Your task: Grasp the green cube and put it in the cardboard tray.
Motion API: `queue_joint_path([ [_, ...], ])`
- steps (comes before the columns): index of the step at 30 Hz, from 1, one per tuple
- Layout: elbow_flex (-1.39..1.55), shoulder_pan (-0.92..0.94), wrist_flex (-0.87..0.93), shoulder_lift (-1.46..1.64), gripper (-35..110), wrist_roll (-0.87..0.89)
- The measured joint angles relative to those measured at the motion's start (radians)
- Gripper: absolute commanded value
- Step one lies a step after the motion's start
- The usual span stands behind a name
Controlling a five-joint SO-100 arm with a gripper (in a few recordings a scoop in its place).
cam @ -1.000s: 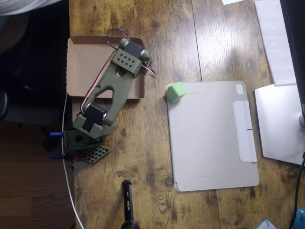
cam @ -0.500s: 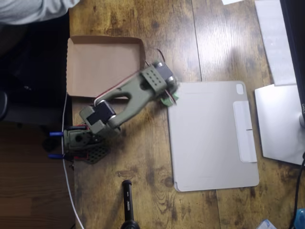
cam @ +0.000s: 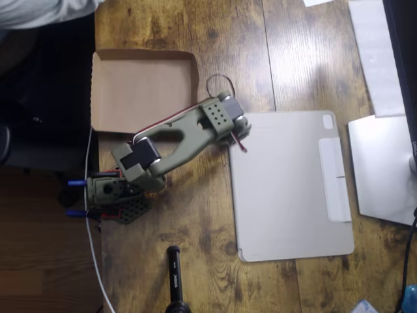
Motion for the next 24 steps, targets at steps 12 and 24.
queue_joint_path([
  [12, 0.103, -0.181, -0.083, -0.005, 31, 0.097],
  [24, 0.204, -0.199, -0.186, 0.012, 29, 0.058],
])
